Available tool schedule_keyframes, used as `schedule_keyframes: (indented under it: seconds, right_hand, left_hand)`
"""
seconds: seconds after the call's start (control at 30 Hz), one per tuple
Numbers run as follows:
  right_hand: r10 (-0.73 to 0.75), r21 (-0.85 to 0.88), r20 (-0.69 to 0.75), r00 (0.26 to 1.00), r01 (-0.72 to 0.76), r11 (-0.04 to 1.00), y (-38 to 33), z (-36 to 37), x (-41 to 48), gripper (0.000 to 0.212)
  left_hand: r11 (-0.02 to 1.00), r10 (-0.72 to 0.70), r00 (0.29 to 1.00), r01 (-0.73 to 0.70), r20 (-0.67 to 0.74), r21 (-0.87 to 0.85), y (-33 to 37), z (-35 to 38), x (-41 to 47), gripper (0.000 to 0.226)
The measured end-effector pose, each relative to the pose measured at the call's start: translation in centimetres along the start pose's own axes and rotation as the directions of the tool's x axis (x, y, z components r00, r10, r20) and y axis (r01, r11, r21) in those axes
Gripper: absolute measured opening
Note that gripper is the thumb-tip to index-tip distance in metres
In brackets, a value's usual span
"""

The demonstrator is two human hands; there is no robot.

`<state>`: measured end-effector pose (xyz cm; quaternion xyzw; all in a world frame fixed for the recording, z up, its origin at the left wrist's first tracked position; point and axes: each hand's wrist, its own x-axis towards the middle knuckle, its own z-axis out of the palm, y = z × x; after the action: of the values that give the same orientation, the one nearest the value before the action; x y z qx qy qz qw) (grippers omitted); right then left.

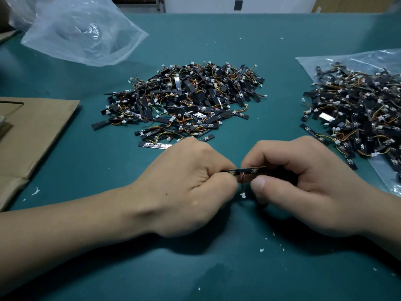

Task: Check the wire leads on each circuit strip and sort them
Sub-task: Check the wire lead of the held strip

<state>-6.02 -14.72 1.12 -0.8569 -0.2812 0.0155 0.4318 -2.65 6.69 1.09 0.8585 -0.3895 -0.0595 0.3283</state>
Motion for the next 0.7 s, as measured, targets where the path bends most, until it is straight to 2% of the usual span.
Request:
schedule_keyframes:
  seconds: [0.1, 0.23, 0.7]
  right_hand:
    - [0.051, 0.077, 0.029, 0.998, -0.053, 0.996, 0.14, -0.18, 0.09, 0.020]
    - [0.037, 0.010, 0.042, 0.998, -0.037, 0.999, 0.17, -0.11, 0.26, 0.027]
    - [0.002, -0.098, 0.026, 1.000, 0.001, 0.995, 0.02, 0.05, 0.34, 0.027]
  left_hand:
    - [1.000, -0.004, 1.000, 0.004, -0.003, 0.000, -0.09, 0.10, -0.06, 0.031]
    - [1.000, 0.006, 1.000, -0.006, 0.011, 0.019, -0.01, 0.03, -0.09, 0.029]
    - [0.996, 0.062, 0.998, -0.063, 0.016, 0.068, 0.30, 0.06, 0.00, 0.028]
